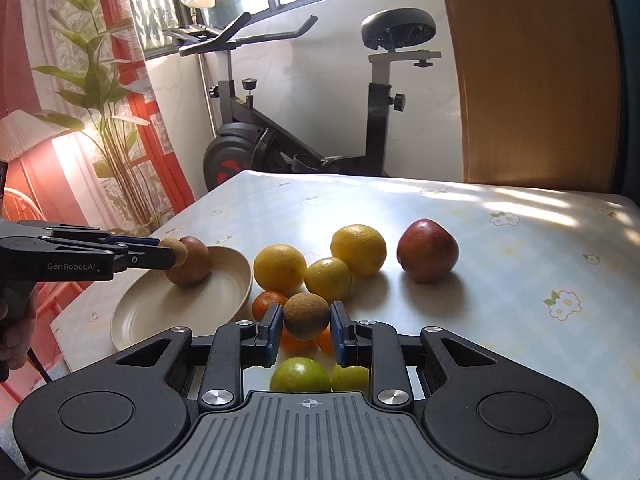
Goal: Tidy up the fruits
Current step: 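Carry the brown fruit onto the plate with the left gripper while the right places its own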
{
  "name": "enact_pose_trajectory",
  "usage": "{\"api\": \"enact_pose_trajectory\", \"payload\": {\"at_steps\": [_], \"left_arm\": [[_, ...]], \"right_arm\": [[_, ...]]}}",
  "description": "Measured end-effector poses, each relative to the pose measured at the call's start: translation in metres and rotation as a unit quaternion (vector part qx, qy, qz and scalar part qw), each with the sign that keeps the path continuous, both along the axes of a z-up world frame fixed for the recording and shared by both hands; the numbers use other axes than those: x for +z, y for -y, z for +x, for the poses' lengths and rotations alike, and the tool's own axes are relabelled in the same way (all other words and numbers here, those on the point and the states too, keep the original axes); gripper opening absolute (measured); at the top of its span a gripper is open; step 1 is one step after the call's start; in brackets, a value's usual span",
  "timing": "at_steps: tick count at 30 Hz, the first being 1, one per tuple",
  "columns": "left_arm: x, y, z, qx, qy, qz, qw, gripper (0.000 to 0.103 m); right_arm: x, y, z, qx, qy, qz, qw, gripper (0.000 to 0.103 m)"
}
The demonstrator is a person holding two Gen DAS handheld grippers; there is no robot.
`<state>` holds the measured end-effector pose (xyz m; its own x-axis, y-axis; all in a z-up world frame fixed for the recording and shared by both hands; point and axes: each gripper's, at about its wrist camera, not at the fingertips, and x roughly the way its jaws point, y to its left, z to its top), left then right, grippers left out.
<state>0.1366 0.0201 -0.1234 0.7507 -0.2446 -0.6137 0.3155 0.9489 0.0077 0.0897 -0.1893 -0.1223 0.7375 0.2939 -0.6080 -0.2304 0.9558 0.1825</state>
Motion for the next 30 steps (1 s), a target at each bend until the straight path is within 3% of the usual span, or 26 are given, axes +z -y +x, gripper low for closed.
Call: {"api": "enact_pose_trajectory", "payload": {"at_steps": [5, 14, 21, 30], "left_arm": [[0.004, -0.031, 0.009, 0.021, 0.003, 0.026, 0.9994, 0.027], [-0.021, -0.077, 0.03, 0.066, -0.037, 0.017, 0.997, 0.027], [-0.034, -0.086, 0.048, 0.067, -0.059, 0.017, 0.9959, 0.027], [-0.045, -0.089, 0.052, 0.053, -0.071, 0.032, 0.9955, 0.027]], "right_arm": [[0.009, -0.033, 0.039, 0.054, -0.001, -0.019, 0.998, 0.023], [-0.007, -0.098, 0.109, 0.133, -0.039, -0.066, 0.988, 0.023], [-0.033, -0.132, 0.148, 0.171, -0.075, -0.1, 0.977, 0.023], [-0.057, -0.154, 0.167, 0.19, -0.099, -0.127, 0.968, 0.023]]}}
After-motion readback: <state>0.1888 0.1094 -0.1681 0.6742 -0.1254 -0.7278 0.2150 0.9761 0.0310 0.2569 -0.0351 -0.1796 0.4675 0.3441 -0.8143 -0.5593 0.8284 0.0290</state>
